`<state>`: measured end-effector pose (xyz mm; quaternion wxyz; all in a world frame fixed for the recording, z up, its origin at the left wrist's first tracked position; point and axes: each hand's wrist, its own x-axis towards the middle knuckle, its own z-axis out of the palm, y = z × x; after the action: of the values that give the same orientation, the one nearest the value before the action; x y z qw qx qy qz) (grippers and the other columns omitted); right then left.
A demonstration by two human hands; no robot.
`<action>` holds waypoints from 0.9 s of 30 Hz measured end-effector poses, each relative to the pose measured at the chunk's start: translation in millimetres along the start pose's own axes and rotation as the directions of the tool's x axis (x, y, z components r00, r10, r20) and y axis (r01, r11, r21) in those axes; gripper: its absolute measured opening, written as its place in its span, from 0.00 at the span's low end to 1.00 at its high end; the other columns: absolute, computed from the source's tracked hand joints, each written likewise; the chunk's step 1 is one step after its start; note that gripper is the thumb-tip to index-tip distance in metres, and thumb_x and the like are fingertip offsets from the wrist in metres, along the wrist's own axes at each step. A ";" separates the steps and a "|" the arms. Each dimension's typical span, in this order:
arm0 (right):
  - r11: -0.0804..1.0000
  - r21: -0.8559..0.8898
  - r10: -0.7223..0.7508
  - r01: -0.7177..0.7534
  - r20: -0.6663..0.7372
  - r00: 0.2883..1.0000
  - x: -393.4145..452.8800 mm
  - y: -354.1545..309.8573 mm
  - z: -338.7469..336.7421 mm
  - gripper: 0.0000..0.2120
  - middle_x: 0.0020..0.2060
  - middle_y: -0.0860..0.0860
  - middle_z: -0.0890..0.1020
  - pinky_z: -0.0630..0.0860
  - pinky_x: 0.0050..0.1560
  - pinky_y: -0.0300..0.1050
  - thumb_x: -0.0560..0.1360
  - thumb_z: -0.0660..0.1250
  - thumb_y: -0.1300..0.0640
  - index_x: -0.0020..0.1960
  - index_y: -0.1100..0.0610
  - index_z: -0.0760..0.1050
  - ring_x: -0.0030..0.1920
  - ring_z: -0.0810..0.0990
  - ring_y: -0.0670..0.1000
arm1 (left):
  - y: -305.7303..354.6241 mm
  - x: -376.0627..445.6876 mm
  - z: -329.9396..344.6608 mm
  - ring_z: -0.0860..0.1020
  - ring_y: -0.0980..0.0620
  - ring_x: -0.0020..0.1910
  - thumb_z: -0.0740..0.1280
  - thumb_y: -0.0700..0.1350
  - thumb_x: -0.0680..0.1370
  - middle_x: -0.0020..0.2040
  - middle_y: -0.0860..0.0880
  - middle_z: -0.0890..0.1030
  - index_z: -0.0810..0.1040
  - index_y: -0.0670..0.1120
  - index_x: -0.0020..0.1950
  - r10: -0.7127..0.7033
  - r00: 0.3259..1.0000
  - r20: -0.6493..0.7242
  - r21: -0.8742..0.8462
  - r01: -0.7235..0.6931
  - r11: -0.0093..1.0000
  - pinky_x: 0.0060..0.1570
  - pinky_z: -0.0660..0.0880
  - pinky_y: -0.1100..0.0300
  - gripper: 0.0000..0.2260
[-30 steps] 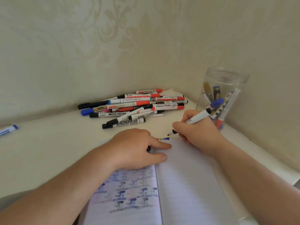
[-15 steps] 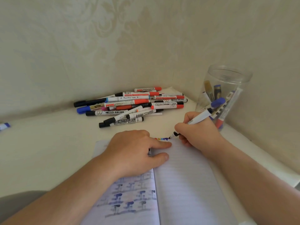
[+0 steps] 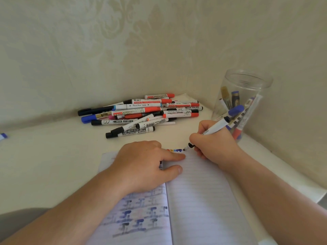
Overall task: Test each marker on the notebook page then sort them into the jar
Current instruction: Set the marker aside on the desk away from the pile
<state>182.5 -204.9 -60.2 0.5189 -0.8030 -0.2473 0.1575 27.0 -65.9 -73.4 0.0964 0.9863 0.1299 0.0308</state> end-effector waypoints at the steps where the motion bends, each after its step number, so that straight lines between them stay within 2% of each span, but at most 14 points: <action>1: 1.000 0.010 -0.003 0.003 -0.006 1.000 -0.2 0.0 0.0 0.10 0.27 0.57 0.78 0.72 0.25 0.41 0.71 0.71 0.65 0.36 0.58 0.70 0.25 0.74 0.49 | 0.1 -0.1 0.1 0.72 0.61 0.44 0.51 0.74 0.76 0.44 0.59 0.72 0.60 0.83 0.68 0.000 1.000 0.002 -0.001 0.000 1.000 0.37 0.63 0.58 0.20; 8: 1.000 0.027 -0.015 0.014 0.013 1.000 -1.6 -0.1 -0.9 0.11 0.27 0.56 0.81 0.73 0.25 0.41 0.72 0.72 0.64 0.36 0.58 0.71 0.26 0.76 0.49 | 0.5 -1.1 -1.0 0.71 0.61 0.44 0.49 0.75 0.74 0.44 0.59 0.72 0.59 0.83 0.68 -0.003 1.000 0.005 0.004 0.003 1.000 0.38 0.64 0.58 0.21; 21: 0.998 0.067 -0.020 0.020 0.011 1.000 3.3 5.6 -0.6 0.13 0.26 0.55 0.77 0.69 0.24 0.41 0.72 0.71 0.64 0.34 0.56 0.68 0.25 0.74 0.49 | 0.1 -2.1 -0.6 0.72 0.62 0.43 0.50 0.73 0.76 0.43 0.59 0.73 0.62 0.82 0.68 0.014 1.000 -0.012 -0.005 -0.014 1.000 0.38 0.65 0.59 0.20; 23: 0.989 0.151 -0.006 0.004 0.012 1.000 6.6 6.8 -1.5 0.18 0.23 0.53 0.72 0.63 0.24 0.40 0.72 0.70 0.65 0.31 0.53 0.65 0.24 0.69 0.50 | -4.0 -3.5 -1.4 0.74 0.63 0.47 0.49 0.69 0.80 0.45 0.60 0.75 0.65 0.81 0.67 0.009 1.000 -0.030 -0.134 -0.013 0.991 0.44 0.69 0.60 0.17; 24: 0.976 0.219 -0.001 -0.006 0.033 0.999 8.5 7.4 -3.5 0.20 0.23 0.53 0.69 0.60 0.24 0.39 0.73 0.70 0.66 0.31 0.52 0.65 0.24 0.65 0.51 | -6.8 -5.8 -2.0 0.75 0.63 0.49 0.50 0.64 0.81 0.47 0.61 0.77 0.69 0.78 0.67 -0.005 0.999 -0.047 -0.283 -0.009 0.959 0.48 0.71 0.59 0.17; 25: 0.959 0.284 -0.015 -0.007 0.073 0.997 9.2 8.2 -6.3 0.20 0.23 0.52 0.67 0.57 0.26 0.39 0.74 0.71 0.66 0.31 0.52 0.66 0.24 0.62 0.51 | -10.7 -8.2 -2.4 0.76 0.63 0.49 0.52 0.59 0.83 0.47 0.61 0.78 0.73 0.74 0.65 -0.030 0.997 -0.072 -0.464 -0.007 0.886 0.51 0.71 0.58 0.16; 27: 0.923 0.384 -0.095 0.018 0.182 0.979 8.5 9.3 -12.1 0.18 0.24 0.52 0.67 0.55 0.28 0.40 0.75 0.75 0.67 0.34 0.51 0.73 0.25 0.60 0.49 | -21.4 -9.4 -1.6 0.74 0.58 0.41 0.55 0.50 0.86 0.40 0.57 0.76 0.75 0.63 0.60 -0.120 0.987 -0.112 -0.712 0.005 0.702 0.47 0.71 0.55 0.11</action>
<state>197.9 -212.5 -63.6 0.6421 -0.6598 -0.2855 0.2660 12.5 -47.8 -76.4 0.4590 0.8633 0.1481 0.1488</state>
